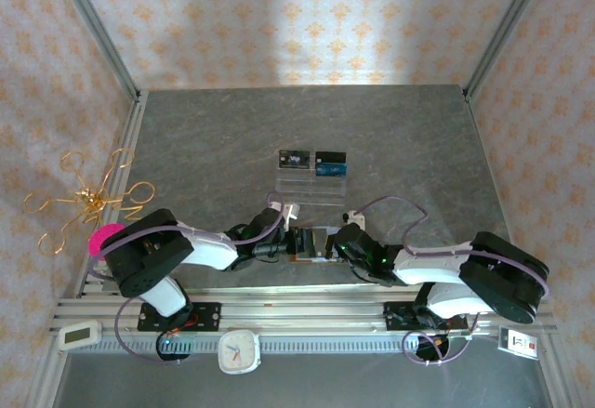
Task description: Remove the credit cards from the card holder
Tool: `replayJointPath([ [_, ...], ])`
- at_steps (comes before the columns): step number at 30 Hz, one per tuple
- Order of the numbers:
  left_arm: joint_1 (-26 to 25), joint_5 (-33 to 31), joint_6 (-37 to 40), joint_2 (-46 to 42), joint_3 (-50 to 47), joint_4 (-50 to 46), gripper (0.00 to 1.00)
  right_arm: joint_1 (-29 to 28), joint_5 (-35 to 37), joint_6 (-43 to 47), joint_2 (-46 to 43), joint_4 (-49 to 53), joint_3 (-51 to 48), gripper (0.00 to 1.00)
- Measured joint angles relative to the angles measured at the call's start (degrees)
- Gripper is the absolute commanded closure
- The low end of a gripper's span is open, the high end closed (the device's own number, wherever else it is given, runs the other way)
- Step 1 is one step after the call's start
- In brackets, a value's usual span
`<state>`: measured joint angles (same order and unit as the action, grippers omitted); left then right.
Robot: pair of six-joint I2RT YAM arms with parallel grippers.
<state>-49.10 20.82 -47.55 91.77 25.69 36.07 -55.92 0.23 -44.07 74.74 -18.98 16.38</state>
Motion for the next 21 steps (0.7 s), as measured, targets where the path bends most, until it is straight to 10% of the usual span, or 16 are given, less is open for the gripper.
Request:
replayJointPath([
  [13, 0.50, 0.48, 0.00, 1.18, 0.66, 0.66, 0.77, 0.11, -0.17, 0.70, 0.15, -0.24, 0.02, 1.00],
  [21, 0.90, 1.84, -0.15, 2.29, 0.83, 1.14, 1.00, 0.17, -0.17, 0.81, 0.28, -0.35, 0.07, 1.00],
])
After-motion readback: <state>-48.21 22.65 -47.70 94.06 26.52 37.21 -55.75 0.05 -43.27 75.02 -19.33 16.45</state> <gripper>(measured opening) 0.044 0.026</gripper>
